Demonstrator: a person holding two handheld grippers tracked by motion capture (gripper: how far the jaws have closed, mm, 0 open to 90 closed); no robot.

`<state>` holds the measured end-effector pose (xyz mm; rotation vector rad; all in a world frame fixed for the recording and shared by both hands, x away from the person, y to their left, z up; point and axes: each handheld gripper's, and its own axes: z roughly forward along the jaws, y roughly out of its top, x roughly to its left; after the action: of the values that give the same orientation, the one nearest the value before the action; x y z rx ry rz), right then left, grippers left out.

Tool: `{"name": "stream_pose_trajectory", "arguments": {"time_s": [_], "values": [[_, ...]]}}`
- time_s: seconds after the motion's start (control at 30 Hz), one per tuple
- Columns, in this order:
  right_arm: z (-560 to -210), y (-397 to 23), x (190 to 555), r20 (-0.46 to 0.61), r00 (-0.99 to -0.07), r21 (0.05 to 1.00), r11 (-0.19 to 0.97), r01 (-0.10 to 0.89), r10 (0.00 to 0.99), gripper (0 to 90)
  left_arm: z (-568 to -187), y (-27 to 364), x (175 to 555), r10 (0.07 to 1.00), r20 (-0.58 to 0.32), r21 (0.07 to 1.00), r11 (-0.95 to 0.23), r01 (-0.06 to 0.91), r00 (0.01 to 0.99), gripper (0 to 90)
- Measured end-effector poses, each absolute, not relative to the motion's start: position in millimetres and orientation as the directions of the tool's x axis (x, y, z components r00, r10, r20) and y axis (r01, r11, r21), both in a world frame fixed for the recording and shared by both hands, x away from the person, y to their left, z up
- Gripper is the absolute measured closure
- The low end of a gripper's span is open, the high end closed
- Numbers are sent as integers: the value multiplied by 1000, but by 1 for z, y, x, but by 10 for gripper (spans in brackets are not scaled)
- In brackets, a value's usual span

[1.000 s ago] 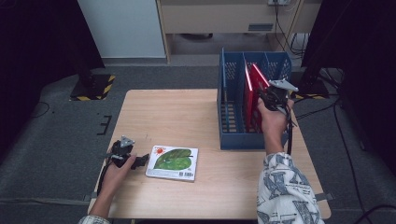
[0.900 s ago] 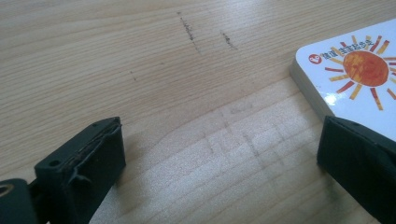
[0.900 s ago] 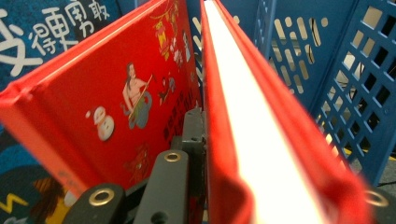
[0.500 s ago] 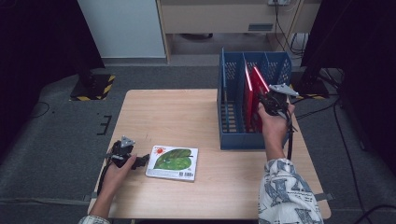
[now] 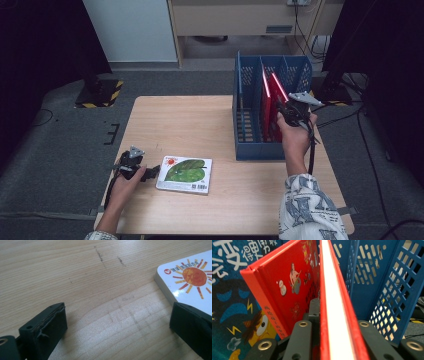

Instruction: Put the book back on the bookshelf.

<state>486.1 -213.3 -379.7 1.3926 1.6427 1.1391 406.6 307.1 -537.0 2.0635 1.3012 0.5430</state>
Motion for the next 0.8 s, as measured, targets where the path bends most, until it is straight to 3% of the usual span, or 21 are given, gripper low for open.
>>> {"name": "stream_pose_trajectory", "arguments": {"time_s": [0.8], "values": [[-370,-212,493,-36,-189,932,102,349,981,797,-537,306,407,904,10,701,-312,642,428,4]]}}
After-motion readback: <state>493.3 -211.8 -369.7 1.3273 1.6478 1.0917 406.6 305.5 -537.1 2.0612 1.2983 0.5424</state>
